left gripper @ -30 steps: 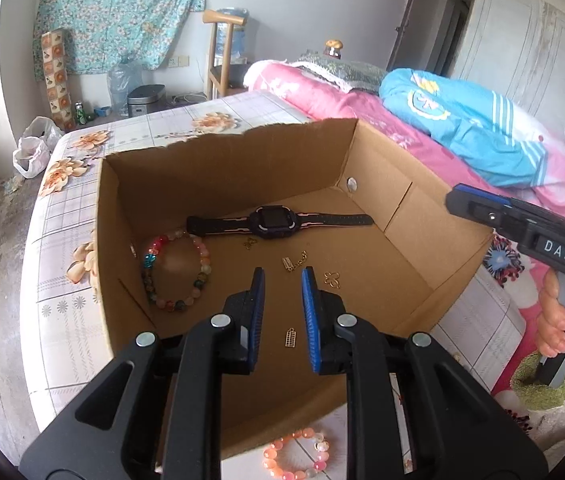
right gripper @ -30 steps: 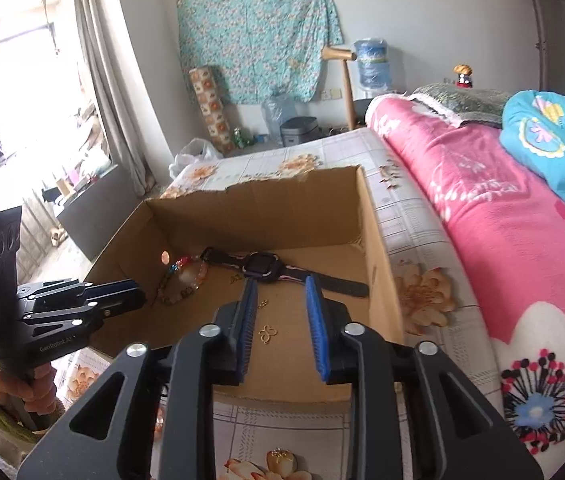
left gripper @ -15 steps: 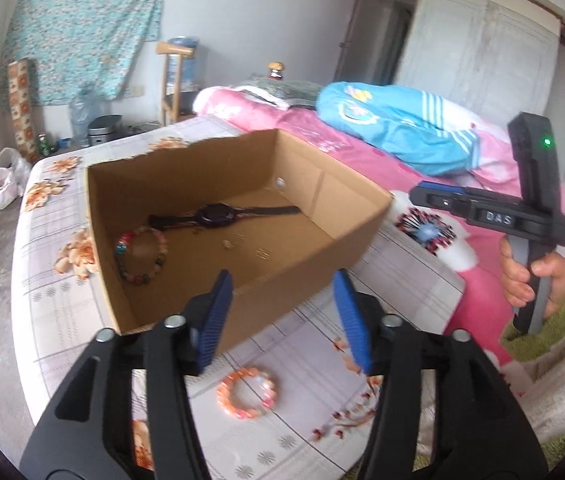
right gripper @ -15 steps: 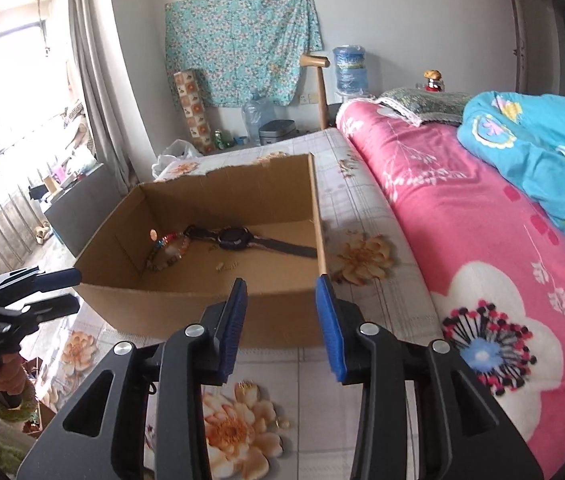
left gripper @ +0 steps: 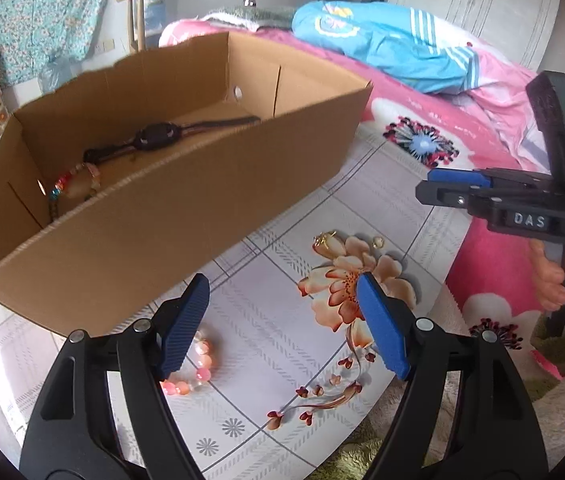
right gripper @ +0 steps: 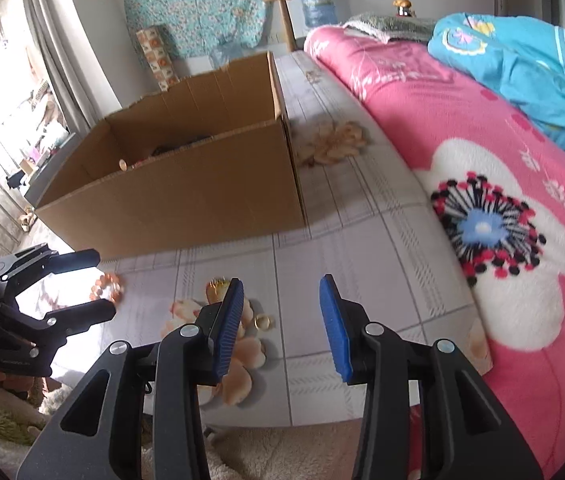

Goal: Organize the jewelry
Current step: 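Move both tools back out of the box toward the gold ring charm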

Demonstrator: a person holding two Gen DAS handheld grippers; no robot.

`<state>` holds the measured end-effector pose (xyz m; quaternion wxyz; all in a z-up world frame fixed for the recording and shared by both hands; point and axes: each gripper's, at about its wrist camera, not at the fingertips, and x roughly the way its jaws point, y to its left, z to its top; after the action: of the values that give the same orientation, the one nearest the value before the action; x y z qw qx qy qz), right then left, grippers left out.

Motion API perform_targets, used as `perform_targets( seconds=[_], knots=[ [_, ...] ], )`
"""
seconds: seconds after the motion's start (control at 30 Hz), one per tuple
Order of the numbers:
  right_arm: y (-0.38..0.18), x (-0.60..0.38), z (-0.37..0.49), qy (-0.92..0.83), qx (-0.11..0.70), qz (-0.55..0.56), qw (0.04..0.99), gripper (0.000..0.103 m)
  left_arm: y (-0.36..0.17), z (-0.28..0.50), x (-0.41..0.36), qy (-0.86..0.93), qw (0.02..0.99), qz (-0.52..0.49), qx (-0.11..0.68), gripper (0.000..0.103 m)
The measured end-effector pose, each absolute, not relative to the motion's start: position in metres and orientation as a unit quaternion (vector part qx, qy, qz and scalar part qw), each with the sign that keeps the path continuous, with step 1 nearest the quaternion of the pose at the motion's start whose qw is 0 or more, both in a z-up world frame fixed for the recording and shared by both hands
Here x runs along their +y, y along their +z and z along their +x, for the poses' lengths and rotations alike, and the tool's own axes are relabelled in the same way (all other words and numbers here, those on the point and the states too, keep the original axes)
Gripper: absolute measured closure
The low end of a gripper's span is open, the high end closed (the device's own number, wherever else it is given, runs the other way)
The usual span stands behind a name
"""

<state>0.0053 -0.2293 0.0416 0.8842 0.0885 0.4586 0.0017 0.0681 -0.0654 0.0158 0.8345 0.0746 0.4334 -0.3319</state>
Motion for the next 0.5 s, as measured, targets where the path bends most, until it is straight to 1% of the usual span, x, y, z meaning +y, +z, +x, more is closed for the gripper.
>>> perform_targets(
  seconds=[0.3,0.5],
  knots=[
    [0.019,-0.228,0.001,-0.004,0.490,0.085,0.867,0.064,-0.019,0.080,-0.084,-0.318,0.813,0.095,0.479,0.030],
    [0.010,-0.227,-0.001,0.000,0.493,0.080,0.866,0.064,-0.029,0.080,-0.094,-0.309,0.810,0.113,0.485,0.030]
  ],
)
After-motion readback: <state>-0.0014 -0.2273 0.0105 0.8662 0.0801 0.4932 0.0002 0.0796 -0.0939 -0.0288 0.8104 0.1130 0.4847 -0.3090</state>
